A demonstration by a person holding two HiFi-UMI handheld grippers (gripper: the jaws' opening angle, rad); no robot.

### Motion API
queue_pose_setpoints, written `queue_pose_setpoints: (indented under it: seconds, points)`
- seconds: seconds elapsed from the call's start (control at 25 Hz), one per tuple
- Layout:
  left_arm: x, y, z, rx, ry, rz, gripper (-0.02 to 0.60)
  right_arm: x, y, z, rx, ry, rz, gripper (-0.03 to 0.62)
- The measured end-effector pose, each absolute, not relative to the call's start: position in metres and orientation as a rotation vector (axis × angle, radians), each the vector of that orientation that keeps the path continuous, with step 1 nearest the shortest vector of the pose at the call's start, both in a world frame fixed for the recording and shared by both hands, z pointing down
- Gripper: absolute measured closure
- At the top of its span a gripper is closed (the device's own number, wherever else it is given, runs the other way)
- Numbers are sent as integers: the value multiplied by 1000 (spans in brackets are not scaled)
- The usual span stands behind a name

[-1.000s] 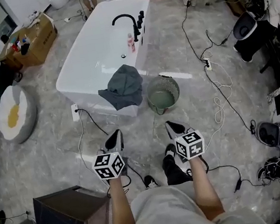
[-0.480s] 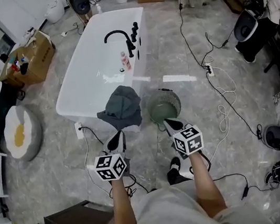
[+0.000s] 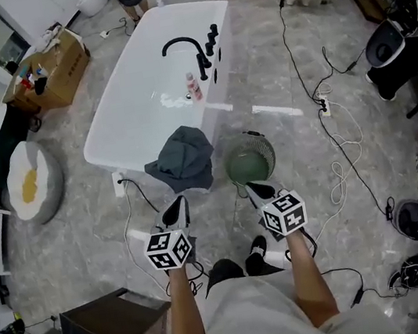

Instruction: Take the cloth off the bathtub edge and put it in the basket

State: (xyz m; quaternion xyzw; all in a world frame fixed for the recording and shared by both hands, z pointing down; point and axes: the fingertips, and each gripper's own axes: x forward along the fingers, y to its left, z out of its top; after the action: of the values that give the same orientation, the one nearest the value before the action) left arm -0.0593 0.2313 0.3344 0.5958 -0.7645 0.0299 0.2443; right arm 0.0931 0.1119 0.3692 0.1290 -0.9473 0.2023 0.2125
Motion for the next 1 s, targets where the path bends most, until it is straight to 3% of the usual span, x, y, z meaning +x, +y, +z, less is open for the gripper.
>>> queue_pose_setpoints:
  seconds: [0.32,1.0]
  points:
    - [-64,230,358,1571,-2075,93,526,86,110,392,314,-2589,596,597]
    - [-190,171,429,1476,-1986,97,523,-27,100,436,276,-2455,502,595]
